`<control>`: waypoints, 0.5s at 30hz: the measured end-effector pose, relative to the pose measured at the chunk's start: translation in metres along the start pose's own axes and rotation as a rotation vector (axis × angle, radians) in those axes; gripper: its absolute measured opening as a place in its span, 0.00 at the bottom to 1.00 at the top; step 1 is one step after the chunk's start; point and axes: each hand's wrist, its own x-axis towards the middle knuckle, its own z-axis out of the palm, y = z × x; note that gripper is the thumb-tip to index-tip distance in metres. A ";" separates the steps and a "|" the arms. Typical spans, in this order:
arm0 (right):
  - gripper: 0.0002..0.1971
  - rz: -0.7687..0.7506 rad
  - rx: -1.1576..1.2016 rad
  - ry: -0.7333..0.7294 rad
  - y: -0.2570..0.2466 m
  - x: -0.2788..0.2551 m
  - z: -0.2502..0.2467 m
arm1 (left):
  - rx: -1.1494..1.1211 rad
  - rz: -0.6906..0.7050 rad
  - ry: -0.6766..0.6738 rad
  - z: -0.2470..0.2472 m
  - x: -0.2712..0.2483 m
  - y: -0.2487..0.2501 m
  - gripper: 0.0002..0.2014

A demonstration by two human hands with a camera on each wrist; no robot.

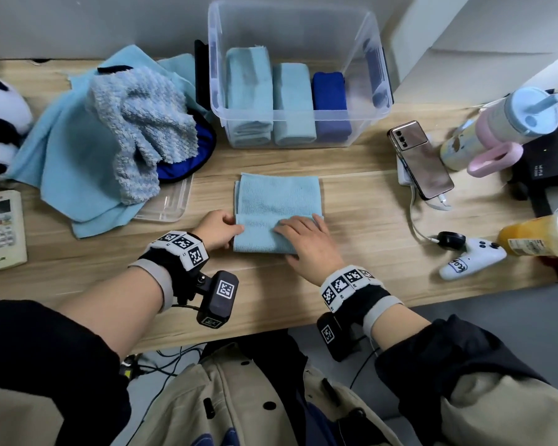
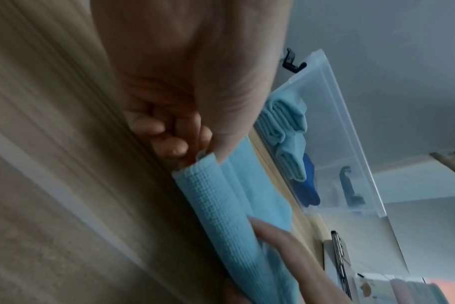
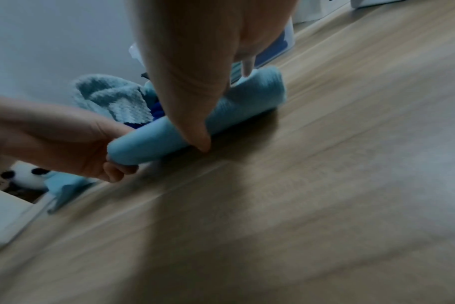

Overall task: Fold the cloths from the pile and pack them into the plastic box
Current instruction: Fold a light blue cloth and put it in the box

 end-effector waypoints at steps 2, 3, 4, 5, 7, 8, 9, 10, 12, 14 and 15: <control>0.23 -0.005 0.038 -0.041 -0.007 0.005 -0.010 | -0.078 -0.020 0.038 -0.006 -0.005 0.000 0.09; 0.22 0.010 0.068 -0.091 -0.010 0.008 -0.017 | -0.147 -0.022 0.095 -0.009 -0.006 -0.001 0.12; 0.21 0.037 0.097 -0.148 -0.013 0.011 -0.024 | -0.234 -0.023 0.160 -0.014 -0.007 -0.003 0.15; 0.19 0.066 0.129 -0.201 -0.015 0.015 -0.032 | -0.325 -0.023 0.221 -0.018 -0.008 -0.005 0.17; 0.19 0.106 0.199 -0.281 -0.015 0.026 -0.043 | -0.429 -0.035 0.302 -0.024 -0.009 -0.009 0.17; 0.19 0.125 0.217 -0.299 -0.013 0.033 -0.046 | -0.438 -0.042 0.324 -0.026 -0.010 -0.011 0.17; 0.20 0.155 0.223 -0.294 -0.010 0.040 -0.048 | -0.436 -0.047 0.338 -0.028 -0.012 -0.012 0.16; 0.20 0.195 0.223 -0.263 -0.006 0.046 -0.048 | -0.432 -0.052 0.339 -0.029 -0.013 -0.014 0.16; 0.18 0.282 0.225 -0.163 0.002 0.057 -0.045 | -0.434 -0.073 0.319 -0.029 -0.016 -0.015 0.12; 0.17 0.313 0.236 -0.109 0.007 0.064 -0.040 | -0.431 -0.122 0.276 -0.027 -0.019 -0.014 0.06; 0.17 0.312 0.241 -0.102 0.009 0.067 -0.038 | -0.430 -0.149 0.242 -0.025 -0.021 -0.013 0.05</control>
